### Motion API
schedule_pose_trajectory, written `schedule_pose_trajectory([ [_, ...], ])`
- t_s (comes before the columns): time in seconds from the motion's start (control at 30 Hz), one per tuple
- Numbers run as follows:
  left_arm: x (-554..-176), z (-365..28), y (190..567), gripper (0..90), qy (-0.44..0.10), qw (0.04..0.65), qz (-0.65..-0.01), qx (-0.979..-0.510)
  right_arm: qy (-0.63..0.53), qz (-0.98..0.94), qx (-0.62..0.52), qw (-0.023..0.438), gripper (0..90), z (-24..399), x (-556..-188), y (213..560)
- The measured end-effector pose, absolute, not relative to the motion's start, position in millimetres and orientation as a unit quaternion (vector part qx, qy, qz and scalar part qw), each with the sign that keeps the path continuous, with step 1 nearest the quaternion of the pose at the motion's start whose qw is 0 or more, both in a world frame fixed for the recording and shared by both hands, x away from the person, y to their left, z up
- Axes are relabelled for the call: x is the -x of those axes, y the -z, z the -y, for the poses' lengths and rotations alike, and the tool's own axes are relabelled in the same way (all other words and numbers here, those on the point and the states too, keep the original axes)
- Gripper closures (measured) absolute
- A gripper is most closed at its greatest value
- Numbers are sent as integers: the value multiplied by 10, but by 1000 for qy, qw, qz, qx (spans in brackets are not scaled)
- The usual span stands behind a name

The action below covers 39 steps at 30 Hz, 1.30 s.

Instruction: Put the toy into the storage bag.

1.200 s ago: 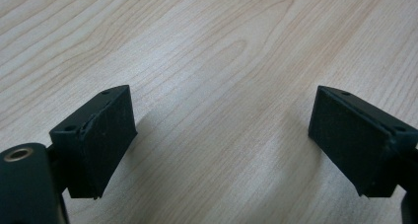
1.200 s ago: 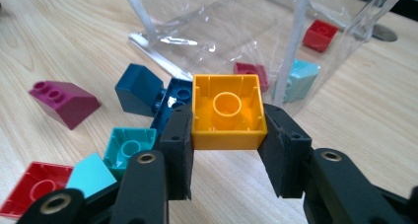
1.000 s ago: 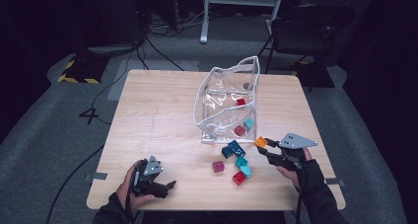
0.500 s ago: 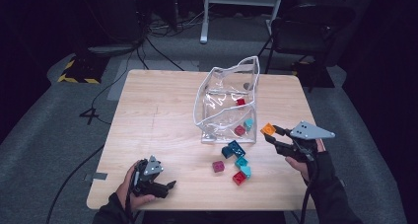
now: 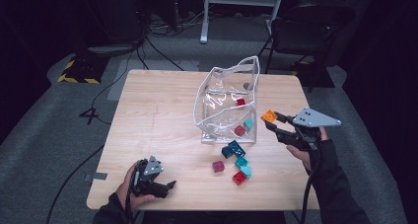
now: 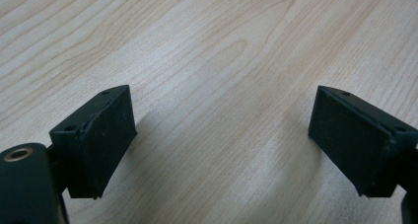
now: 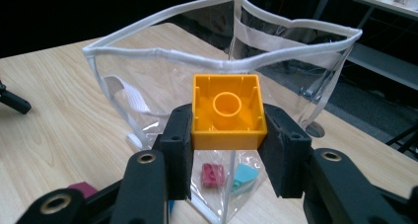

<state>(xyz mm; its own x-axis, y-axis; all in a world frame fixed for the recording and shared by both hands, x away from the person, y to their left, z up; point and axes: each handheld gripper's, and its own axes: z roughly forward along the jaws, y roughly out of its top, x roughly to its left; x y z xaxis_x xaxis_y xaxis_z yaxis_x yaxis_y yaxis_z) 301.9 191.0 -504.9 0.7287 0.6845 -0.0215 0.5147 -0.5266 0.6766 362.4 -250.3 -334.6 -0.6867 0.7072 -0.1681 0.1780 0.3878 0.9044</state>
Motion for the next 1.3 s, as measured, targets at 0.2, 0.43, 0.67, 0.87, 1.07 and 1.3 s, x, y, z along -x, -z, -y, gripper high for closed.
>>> schedule_pose_trajectory([
  [0.2, -3019, -1910, 5049, 109, -125, 341, -347, -865, -475, -785, -277, 285, 591, 2437, -3660, 3263],
  [0.43, -3019, -1910, 5049, 109, -124, 341, -347, -865, -477, -782, -275, 291, 592, 2381, -3700, 3159],
  [0.67, -3019, -1910, 5049, 109, -125, 341, -347, -865, -475, -782, -274, 296, 592, 2291, -3759, 3048],
  [0.87, -3019, -1911, 5049, 109, -125, 341, -346, -865, -474, -781, -272, 303, 592, 2177, -3819, 2946],
  [1.07, -3019, -1910, 5049, 109, -124, 341, -347, -865, -468, -783, -269, 308, 592, 2036, -3898, 2883],
  [1.3, -3019, -1911, 5049, 109, -125, 341, -346, -865, -450, -793, -270, 308, 592, 1844, -4016, 2890],
])
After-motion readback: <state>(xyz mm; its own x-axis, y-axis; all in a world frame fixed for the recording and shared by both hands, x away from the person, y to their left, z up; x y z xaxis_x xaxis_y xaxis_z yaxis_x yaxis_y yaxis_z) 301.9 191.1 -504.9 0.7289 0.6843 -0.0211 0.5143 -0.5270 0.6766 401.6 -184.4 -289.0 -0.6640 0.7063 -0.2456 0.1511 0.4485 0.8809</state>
